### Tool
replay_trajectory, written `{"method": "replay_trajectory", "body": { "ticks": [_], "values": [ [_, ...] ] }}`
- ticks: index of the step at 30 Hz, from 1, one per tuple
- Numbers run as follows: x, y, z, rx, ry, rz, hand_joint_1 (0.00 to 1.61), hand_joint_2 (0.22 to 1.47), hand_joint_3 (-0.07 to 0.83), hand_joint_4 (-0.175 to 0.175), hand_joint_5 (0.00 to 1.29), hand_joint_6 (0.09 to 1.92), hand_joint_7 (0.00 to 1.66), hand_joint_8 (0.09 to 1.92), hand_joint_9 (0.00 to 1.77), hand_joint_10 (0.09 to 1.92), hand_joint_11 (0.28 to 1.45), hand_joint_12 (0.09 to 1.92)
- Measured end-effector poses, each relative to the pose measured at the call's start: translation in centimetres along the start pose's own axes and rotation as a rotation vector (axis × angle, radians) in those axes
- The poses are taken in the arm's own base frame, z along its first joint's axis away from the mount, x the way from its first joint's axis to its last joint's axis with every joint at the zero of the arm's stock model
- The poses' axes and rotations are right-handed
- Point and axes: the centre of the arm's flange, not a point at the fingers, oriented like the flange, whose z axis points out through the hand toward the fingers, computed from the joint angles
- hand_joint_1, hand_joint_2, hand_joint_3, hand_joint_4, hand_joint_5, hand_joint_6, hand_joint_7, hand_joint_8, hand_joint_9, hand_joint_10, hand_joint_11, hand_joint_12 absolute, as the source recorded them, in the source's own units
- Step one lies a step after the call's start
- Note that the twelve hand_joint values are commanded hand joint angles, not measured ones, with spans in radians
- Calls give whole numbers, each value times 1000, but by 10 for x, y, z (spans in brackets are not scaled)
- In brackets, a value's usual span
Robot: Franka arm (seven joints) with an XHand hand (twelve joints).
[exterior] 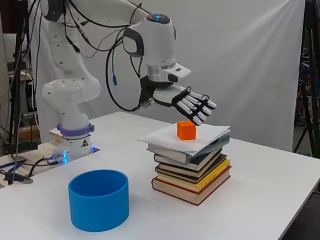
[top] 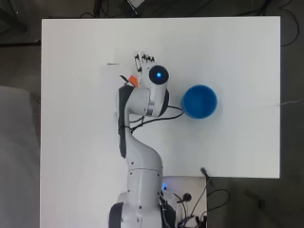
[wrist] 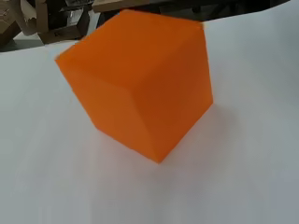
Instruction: Teleoperate dual arm-hand system to pick and place objects
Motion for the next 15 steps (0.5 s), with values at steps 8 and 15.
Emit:
{"method": "replay_trajectory", "body": {
  "ticks": [8,15],
  "values": [
    [-8,-27,14,41,-13,-20,145,980,11,53,186,87,292,87,402,87,467,87],
    [-29,-12,48,111,-24,41,191,965,-1,58,128,87,281,87,416,87,458,87]
  ]
}}
